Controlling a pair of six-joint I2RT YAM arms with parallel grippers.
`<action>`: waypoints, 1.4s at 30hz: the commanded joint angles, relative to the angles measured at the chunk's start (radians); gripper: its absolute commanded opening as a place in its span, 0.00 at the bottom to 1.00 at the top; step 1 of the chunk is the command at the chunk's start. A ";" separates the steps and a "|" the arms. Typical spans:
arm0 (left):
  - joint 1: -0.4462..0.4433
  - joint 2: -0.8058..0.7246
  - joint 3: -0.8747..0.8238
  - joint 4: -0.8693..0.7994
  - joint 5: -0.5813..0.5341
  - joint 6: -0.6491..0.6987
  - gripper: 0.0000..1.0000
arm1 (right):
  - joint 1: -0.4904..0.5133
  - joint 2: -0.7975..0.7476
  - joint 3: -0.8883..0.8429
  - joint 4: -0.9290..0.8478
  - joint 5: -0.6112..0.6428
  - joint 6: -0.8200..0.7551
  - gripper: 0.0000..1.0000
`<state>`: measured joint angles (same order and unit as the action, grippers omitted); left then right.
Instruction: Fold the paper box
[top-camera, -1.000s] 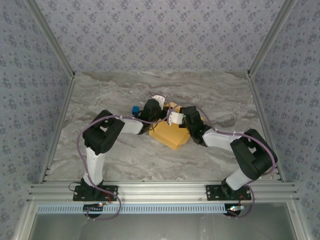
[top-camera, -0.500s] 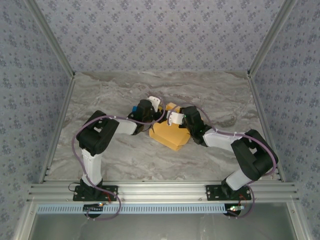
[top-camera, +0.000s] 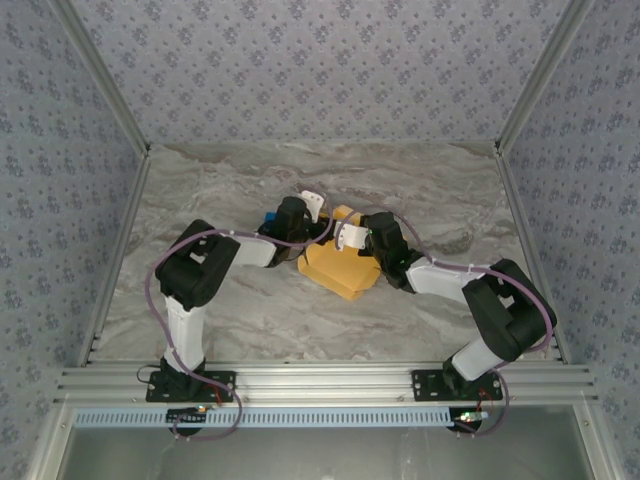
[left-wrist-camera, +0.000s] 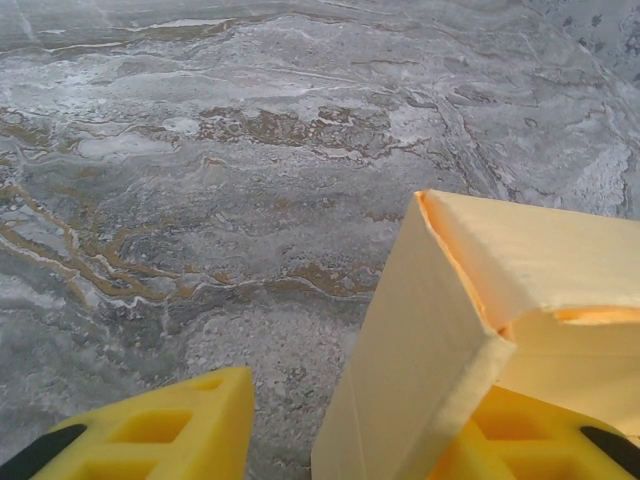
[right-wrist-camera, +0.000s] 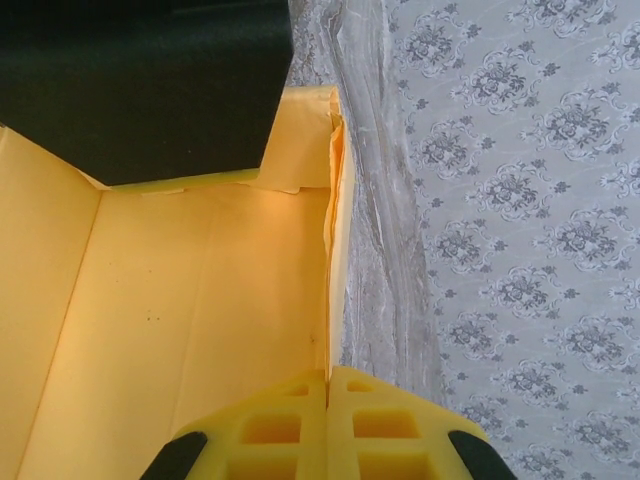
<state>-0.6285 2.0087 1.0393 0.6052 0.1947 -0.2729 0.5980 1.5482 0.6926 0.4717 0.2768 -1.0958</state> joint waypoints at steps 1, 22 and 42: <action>-0.003 0.024 0.038 -0.003 -0.003 0.018 0.41 | 0.001 -0.012 -0.001 -0.071 -0.001 0.012 0.00; -0.026 -0.054 -0.020 0.010 -0.150 0.035 0.08 | 0.009 -0.043 0.007 -0.073 0.000 0.073 0.21; -0.049 -0.255 -0.137 -0.095 -0.357 -0.039 0.00 | -0.012 -0.415 0.201 -0.644 -0.213 0.885 0.64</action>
<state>-0.6655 1.8183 0.9169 0.5392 -0.1139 -0.2848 0.6022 1.1904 0.7990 0.0517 0.1135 -0.4507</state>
